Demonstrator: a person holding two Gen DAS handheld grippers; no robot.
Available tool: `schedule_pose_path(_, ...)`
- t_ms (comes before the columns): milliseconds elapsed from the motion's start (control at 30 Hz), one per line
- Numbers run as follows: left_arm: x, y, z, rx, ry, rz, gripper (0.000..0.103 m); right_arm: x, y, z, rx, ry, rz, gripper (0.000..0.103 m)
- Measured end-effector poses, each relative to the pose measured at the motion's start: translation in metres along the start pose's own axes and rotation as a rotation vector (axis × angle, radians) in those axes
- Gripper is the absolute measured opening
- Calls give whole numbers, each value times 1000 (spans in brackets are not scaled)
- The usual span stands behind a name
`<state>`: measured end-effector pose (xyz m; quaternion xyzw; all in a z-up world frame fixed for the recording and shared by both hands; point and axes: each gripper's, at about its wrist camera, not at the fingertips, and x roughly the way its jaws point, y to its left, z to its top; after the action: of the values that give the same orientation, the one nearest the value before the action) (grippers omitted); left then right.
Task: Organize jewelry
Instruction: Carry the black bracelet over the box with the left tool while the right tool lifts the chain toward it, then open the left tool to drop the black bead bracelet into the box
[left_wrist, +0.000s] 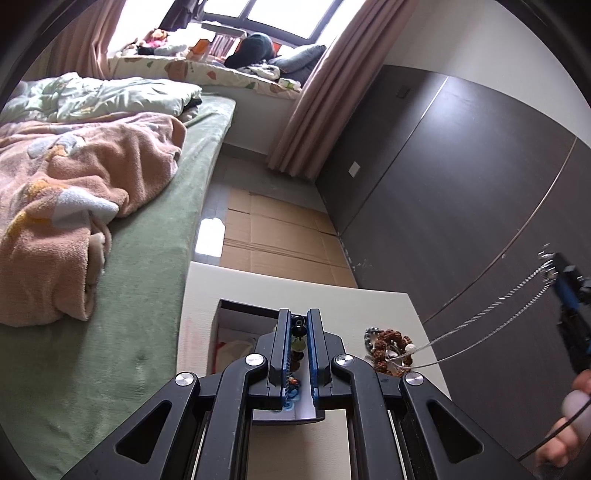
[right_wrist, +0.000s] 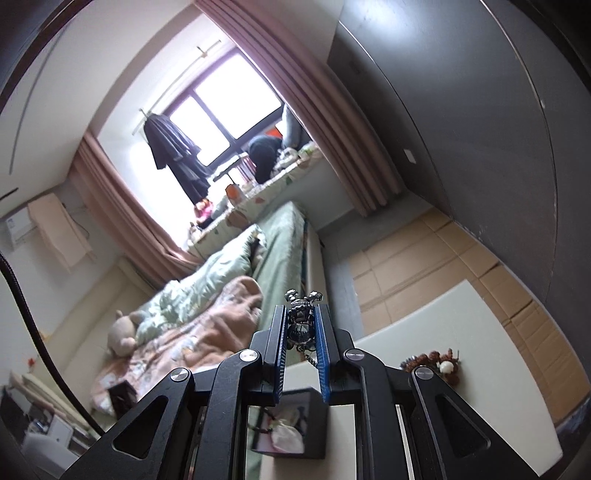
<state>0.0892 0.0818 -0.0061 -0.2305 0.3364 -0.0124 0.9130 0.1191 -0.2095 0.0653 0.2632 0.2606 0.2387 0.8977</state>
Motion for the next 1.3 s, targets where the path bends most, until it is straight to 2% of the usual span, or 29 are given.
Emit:
schedule_pose_path(167,0,0,0,3,1,4,8,-18,16,6,-24,-50,43,16)
schedule_pose_path(467,4,8,1,-9,12,27,8,-30,35,15,-28,-77,110,16)
schedule_pose_path(700,18,17,1,-50,78,15,9,-32,54,15,-34,-94,181,16)
schedule_pose_path(767,22,19,2,-65,108,9,16,-29,60,14,-39,-90,195,16)
schedule_pose_path(833,22,22,3,-83,107,9,51,-23,63,11,-43,-79,207,16)
schedule_pose_path(867,19,24,3,-93,92,12,57,-21,65,10,-47,-73,209,16)
schedule_pose_path(1000,6,31,8,-101,46,31,59,-13,82,7,-77,-53,219,16)
schedule_pose_path(1300,-11,61,15,-186,13,39,59,6,125,11,-143,-28,241,16)
